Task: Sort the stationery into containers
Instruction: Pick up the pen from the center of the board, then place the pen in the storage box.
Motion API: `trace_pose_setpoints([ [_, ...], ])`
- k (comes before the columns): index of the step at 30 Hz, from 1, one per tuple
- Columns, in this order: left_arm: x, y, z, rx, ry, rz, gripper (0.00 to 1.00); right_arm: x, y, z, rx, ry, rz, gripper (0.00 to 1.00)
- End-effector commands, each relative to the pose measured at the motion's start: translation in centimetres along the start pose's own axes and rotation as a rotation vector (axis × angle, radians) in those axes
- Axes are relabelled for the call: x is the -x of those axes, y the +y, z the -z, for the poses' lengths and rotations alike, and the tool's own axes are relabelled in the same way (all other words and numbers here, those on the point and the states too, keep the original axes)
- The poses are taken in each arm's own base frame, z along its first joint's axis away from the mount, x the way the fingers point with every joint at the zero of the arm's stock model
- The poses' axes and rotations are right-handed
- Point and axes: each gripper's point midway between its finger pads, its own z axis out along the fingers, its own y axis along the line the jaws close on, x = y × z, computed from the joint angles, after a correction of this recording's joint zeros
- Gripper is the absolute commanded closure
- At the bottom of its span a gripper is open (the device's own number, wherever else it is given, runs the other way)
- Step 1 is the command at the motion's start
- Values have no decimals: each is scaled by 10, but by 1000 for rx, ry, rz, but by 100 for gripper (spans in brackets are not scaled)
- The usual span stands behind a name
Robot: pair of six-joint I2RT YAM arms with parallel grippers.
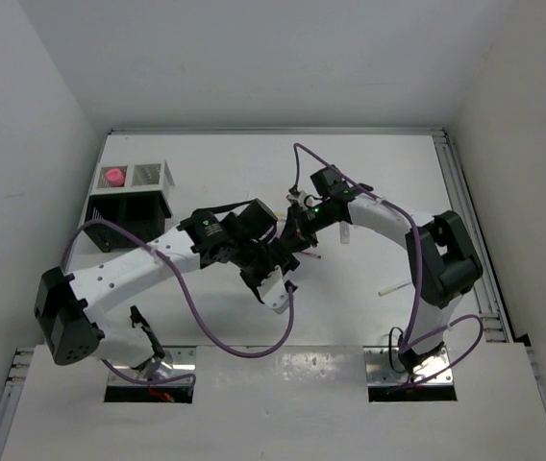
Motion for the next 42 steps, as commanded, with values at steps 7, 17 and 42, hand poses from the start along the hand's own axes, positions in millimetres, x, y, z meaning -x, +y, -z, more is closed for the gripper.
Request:
trace_pose_setpoints([
  [7,14,9,-12,-29,-55,-25,44,-8,31,14,81,-11,40,100],
  [17,9,31,-4,110,-45,93,100,-5,45,24,158,-1,52,66],
  [42,-270,-30,392,1759,46,1343,100,72,-21,182,-74,-529,441,31],
])
